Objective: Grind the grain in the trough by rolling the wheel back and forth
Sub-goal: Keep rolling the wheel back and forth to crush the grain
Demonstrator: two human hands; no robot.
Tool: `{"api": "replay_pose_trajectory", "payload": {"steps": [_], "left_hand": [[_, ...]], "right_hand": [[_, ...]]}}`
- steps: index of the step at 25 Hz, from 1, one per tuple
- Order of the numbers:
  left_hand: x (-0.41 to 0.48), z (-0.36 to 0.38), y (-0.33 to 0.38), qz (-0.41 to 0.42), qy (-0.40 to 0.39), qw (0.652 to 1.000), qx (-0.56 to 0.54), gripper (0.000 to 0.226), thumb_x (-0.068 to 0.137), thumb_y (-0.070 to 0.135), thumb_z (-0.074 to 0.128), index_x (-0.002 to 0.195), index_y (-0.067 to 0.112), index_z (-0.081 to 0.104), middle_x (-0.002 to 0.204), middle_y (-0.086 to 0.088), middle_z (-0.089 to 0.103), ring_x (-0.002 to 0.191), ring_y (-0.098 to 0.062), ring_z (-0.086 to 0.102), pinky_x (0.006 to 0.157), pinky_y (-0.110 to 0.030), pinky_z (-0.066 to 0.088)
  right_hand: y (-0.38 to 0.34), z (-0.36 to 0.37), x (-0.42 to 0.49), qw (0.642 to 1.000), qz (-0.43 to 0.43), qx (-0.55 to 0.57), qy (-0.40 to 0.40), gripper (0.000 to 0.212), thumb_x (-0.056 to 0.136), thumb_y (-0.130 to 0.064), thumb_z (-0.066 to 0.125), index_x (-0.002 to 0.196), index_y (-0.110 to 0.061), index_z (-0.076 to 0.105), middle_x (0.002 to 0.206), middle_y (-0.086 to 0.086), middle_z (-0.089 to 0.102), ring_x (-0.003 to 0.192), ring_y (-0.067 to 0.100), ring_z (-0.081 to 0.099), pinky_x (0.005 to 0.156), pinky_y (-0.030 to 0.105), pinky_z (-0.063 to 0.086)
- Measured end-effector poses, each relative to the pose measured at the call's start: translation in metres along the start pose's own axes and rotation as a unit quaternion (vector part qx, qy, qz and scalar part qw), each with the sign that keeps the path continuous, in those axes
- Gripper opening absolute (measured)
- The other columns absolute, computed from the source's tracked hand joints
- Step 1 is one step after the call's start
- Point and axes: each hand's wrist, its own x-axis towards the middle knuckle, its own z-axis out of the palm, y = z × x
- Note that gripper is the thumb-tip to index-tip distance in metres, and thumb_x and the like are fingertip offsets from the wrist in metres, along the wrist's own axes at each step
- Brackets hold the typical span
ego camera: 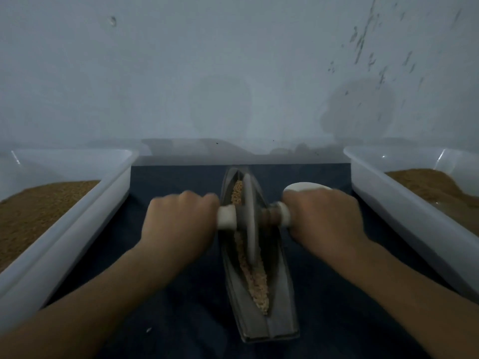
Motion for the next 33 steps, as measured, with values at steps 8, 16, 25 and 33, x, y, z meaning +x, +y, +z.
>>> {"api": "replay_pose_trajectory", "payload": {"steps": [8, 16, 25, 33], "left_hand": [[0.004, 0.004, -0.003, -0.003, 0.009, 1.000, -0.026, 0.036, 0.072, 0.032, 0.070, 0.073, 0.028, 0.034, 0.059, 0.009, 0.030, 0.045, -0.015, 0.028, 0.045, -0.024, 0.016], [0.024, 0.006, 0.000, 0.010, -0.008, 1.000, 0.017, 0.023, 0.075, 0.029, 0.068, 0.076, 0.023, 0.046, 0.061, 0.005, 0.034, 0.050, -0.020, 0.039, 0.047, -0.028, 0.024], [-0.022, -0.019, -0.004, 0.077, 0.094, 0.992, -0.033, 0.054, 0.053, 0.026, 0.078, 0.072, 0.025, 0.027, 0.052, 0.007, 0.030, 0.044, -0.016, 0.022, 0.049, -0.019, 0.008], [0.056, 0.020, -0.015, -0.025, -0.074, 0.996, -0.053, 0.008, 0.089, 0.032, 0.057, 0.094, 0.027, 0.057, 0.079, 0.002, 0.052, 0.074, -0.026, 0.057, 0.062, -0.035, 0.037]], "right_hand": [[0.000, -0.002, 0.009, 1.000, -0.007, 0.015, -0.024, 0.031, 0.076, -0.025, 0.064, 0.075, -0.033, 0.034, 0.066, -0.008, 0.050, 0.055, 0.016, 0.045, 0.048, 0.026, 0.021], [-0.003, 0.004, 0.015, 0.998, 0.044, 0.026, -0.046, 0.030, 0.079, -0.029, 0.065, 0.073, -0.030, 0.036, 0.066, -0.008, 0.048, 0.056, 0.016, 0.041, 0.048, 0.025, 0.023], [0.004, -0.016, -0.033, 1.000, -0.017, 0.002, 0.025, 0.057, 0.058, -0.030, 0.075, 0.072, -0.037, 0.020, 0.052, -0.011, 0.037, 0.047, 0.013, 0.026, 0.047, 0.017, 0.009], [-0.003, 0.011, 0.054, 0.997, 0.035, 0.008, -0.066, 0.027, 0.086, -0.029, 0.065, 0.078, -0.031, 0.039, 0.073, -0.005, 0.047, 0.067, 0.023, 0.051, 0.055, 0.030, 0.032]]}}
